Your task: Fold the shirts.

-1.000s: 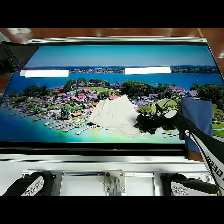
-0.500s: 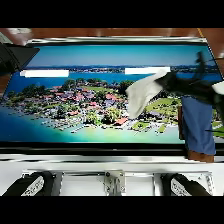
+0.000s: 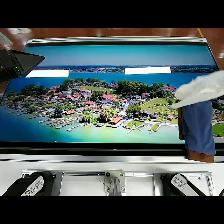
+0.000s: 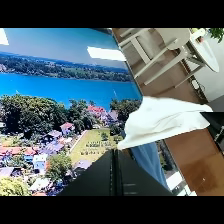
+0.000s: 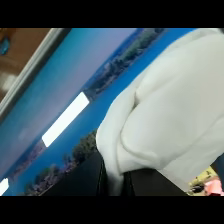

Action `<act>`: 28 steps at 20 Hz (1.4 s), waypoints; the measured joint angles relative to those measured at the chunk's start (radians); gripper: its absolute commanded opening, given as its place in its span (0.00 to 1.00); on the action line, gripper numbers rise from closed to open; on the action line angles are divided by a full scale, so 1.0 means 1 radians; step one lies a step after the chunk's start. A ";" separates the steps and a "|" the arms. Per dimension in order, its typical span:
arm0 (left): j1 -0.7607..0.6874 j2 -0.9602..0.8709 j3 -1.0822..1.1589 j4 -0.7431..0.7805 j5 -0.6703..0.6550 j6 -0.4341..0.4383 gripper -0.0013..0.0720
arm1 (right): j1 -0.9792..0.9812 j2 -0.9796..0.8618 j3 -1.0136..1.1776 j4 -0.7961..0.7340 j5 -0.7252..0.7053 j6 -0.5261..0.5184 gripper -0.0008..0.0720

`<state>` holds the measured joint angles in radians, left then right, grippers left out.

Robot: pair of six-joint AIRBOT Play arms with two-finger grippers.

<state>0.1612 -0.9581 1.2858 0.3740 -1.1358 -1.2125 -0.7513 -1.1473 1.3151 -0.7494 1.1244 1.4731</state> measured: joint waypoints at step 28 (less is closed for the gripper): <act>-0.010 0.000 0.000 0.000 -0.057 -0.007 0.08 | -0.108 -0.151 0.008 0.009 0.021 0.021 0.11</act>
<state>0.1509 -0.9581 1.2858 0.3740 -1.1927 -1.2198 -0.8597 -1.2987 1.3231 -0.7403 1.1458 1.4944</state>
